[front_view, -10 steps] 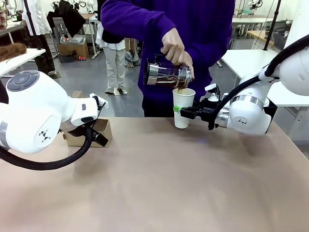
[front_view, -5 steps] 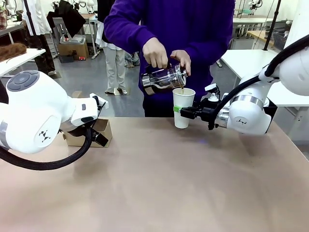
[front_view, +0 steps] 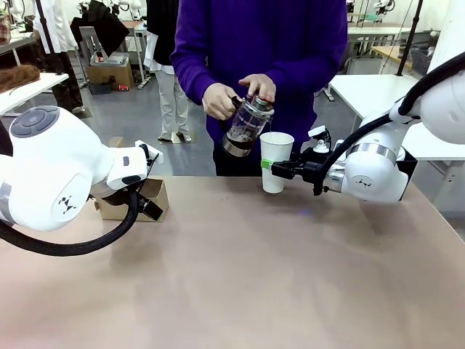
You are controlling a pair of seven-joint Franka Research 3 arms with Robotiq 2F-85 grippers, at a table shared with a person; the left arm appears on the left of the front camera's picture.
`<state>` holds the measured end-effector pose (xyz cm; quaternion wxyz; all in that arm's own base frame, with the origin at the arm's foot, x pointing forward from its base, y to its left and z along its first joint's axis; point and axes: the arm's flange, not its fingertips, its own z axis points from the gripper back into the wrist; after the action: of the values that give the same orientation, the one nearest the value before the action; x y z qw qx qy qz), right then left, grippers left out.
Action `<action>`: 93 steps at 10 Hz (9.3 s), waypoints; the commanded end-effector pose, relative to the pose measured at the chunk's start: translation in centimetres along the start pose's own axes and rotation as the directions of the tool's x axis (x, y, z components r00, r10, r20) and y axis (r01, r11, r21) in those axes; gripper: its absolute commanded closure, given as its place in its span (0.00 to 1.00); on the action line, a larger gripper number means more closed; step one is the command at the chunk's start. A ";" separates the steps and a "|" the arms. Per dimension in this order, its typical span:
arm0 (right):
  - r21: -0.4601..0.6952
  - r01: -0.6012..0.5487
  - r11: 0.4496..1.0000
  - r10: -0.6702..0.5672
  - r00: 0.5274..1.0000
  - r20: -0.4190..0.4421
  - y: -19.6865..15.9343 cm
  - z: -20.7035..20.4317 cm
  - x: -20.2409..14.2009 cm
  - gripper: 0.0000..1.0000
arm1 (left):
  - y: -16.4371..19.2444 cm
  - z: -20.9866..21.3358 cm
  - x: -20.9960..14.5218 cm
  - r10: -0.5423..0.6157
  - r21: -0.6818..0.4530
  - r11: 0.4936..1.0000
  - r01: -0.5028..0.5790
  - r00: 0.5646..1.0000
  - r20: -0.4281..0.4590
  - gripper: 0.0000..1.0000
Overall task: Pour a drink into a cup and package it in a carrier.
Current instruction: When a person places the Paper Cup Lid on the 600 ml Paper Cup , lift the 600 ml Paper Cup.
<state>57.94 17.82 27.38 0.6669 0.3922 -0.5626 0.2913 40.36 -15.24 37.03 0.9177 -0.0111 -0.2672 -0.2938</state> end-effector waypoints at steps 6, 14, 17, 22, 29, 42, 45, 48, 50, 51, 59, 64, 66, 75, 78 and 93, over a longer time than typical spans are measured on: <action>-0.003 0.002 1.000 -0.002 1.000 0.004 0.1 -0.1 0.2 0.19 | 0.0 0.0 0.0 0.001 -0.002 1.000 -0.001 1.000 0.001 0.00; -0.003 0.002 1.000 -0.002 1.000 0.004 0.1 -0.1 0.2 0.19 | 0.0 0.0 0.0 0.001 -0.002 1.000 -0.001 1.000 0.001 0.00; -0.003 0.002 1.000 -0.002 1.000 0.004 0.1 -0.1 0.2 0.19 | 0.0 0.0 0.0 0.001 -0.002 1.000 -0.001 1.000 0.001 0.00; -0.003 0.002 1.000 -0.002 1.000 0.004 0.1 -0.1 0.2 0.19 | 0.0 0.0 0.0 0.001 -0.002 1.000 -0.001 1.000 0.001 0.00; -0.003 0.002 1.000 -0.002 1.000 0.004 0.1 -0.1 0.2 0.19 | 0.0 0.0 0.0 0.001 -0.002 1.000 -0.001 1.000 0.001 0.00; -0.003 0.002 1.000 -0.002 1.000 0.004 0.1 -0.1 0.2 0.19 | 0.0 0.0 0.0 0.001 -0.002 1.000 -0.001 1.000 0.001 0.00; -0.003 0.002 1.000 -0.002 1.000 0.004 0.1 -0.1 0.2 0.19 | 0.0 0.0 0.0 0.001 -0.002 1.000 -0.001 1.000 0.001 0.00; -0.003 0.002 1.000 -0.002 1.000 0.004 0.1 -0.1 0.2 0.19 | 0.0 0.0 0.0 0.001 -0.002 1.000 -0.001 1.000 0.001 0.00; -0.003 0.002 1.000 -0.002 1.000 0.004 0.1 -0.1 0.2 0.19 | 0.0 0.0 0.0 0.001 -0.002 1.000 -0.001 1.000 0.001 0.00; -0.003 0.002 1.000 -0.002 1.000 0.004 0.1 -0.1 0.2 0.19 | 0.0 0.0 0.0 0.001 -0.002 1.000 -0.001 1.000 0.001 0.00; -0.003 0.002 1.000 -0.002 1.000 0.004 0.1 -0.1 0.2 0.19 | 0.0 0.0 0.0 0.001 -0.002 1.000 -0.001 1.000 0.001 0.00; -0.003 0.002 1.000 -0.002 1.000 0.004 0.1 -0.1 0.2 0.19 | 0.0 0.0 0.0 0.001 -0.002 1.000 -0.001 1.000 0.001 0.00; -0.003 0.002 1.000 -0.002 1.000 0.004 0.1 -0.1 0.2 0.19 | 0.0 0.0 0.0 0.001 -0.002 1.000 -0.001 1.000 0.001 0.00; -0.003 0.002 1.000 -0.002 1.000 0.004 0.1 -0.1 0.2 0.19 | 0.0 0.0 0.0 0.001 -0.002 1.000 -0.001 1.000 0.001 0.00; -0.003 0.002 1.000 -0.002 1.000 0.004 0.1 -0.1 0.2 0.19 | 0.0 0.0 0.0 0.001 -0.002 1.000 -0.001 1.000 0.001 0.00; 0.082 -0.077 0.994 0.083 0.993 -0.080 12.4 11.5 23.2 0.19 | 0.0 0.0 0.0 0.001 -0.002 1.000 -0.001 1.000 0.001 0.00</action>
<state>45.52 13.69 53.07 0.6568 0.3675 -0.5495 0.3627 40.36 -15.30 37.06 0.9174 -0.0111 -0.2675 -0.2943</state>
